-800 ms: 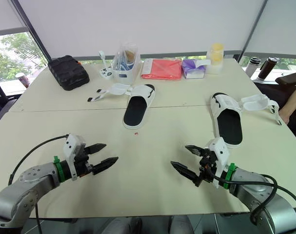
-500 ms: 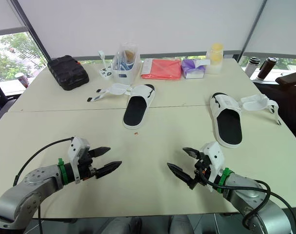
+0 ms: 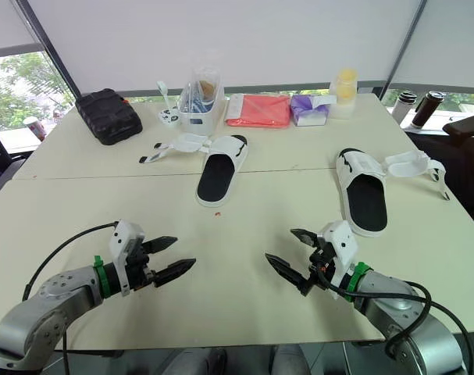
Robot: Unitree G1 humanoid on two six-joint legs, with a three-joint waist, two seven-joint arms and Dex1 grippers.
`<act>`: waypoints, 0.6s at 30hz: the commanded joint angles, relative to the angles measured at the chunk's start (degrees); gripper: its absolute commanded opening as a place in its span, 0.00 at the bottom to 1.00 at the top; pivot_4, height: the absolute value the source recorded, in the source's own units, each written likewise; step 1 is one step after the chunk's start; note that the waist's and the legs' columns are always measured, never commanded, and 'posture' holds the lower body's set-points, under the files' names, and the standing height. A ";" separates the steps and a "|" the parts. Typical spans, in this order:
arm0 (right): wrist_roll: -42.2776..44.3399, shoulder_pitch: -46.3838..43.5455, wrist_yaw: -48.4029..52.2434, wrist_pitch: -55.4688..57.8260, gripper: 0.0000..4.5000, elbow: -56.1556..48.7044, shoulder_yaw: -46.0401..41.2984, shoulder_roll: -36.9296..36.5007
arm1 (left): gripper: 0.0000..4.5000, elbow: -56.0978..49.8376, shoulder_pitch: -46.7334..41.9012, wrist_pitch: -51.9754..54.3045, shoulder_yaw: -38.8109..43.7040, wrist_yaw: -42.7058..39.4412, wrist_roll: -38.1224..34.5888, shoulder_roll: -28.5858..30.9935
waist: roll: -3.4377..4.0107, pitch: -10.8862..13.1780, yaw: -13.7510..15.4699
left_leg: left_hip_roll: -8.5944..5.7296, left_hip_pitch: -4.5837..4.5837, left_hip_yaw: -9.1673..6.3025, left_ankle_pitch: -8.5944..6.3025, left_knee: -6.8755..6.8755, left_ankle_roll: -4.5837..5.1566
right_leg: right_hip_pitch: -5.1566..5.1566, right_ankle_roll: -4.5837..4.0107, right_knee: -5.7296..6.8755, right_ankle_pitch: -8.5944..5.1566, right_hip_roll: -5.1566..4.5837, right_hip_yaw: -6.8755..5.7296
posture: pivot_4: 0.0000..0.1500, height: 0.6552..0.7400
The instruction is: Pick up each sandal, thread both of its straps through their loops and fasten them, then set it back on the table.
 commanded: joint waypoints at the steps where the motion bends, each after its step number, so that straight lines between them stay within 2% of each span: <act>1: -3.98 -3.60 -4.64 -4.84 1.00 0.83 -4.09 1.34 | 0.99 1.13 -4.69 1.67 3.53 0.86 -3.42 -0.34 | -0.01 0.01 0.01 | 0.00 0.00 0.01 0.00 0.00 0.00 | 0.00 -0.02 0.00 0.02 0.01 0.01 | 1.00 1.00; 3: -8.20 -6.92 -8.98 -7.87 1.00 4.21 -7.43 1.44 | 0.99 3.61 -8.93 2.98 5.28 0.19 -5.12 0.62 | -0.01 0.01 0.04 | 0.01 -0.02 0.01 0.02 0.06 -0.04 | -0.02 -0.03 0.00 0.11 0.05 0.01 | 1.00 1.00; 6: -23.41 -10.19 -14.99 -17.49 1.00 13.85 -8.41 -4.42 | 0.99 5.67 -14.50 5.95 5.42 -3.94 -7.84 3.95 | -0.02 0.01 0.05 | 0.00 0.00 0.04 0.06 0.08 -0.09 | -0.01 -0.03 0.01 0.19 0.07 0.01 | 1.00 1.00; 8: -29.50 -11.98 -16.64 -22.27 1.00 20.19 -6.84 -7.28 | 0.99 5.73 -16.23 10.18 5.56 -6.25 -12.57 5.23 | -0.03 0.01 -0.13 | -0.02 0.01 0.12 0.07 0.06 -0.11 | -0.03 -0.03 0.01 0.18 0.07 0.07 | 1.00 1.00; 12: -40.17 -20.75 -20.81 -29.90 1.00 35.89 -0.95 -10.58 | 0.99 6.71 -20.15 10.43 3.69 -8.50 -11.73 6.84 | -0.04 0.03 -1.60 | 0.01 0.04 0.38 0.20 -0.01 -0.35 | -0.20 -0.04 0.08 0.19 0.12 0.41 | 1.00 1.00; 18: -52.89 -29.66 -24.42 -39.48 1.00 50.52 7.73 -13.69 | 0.99 3.71 -22.30 11.67 3.47 -7.93 -13.24 6.58 | -0.07 0.05 -2.47 | 0.02 0.06 0.53 0.20 -0.02 -0.35 | -0.27 -0.05 0.10 0.20 0.15 0.63 | 1.00 1.00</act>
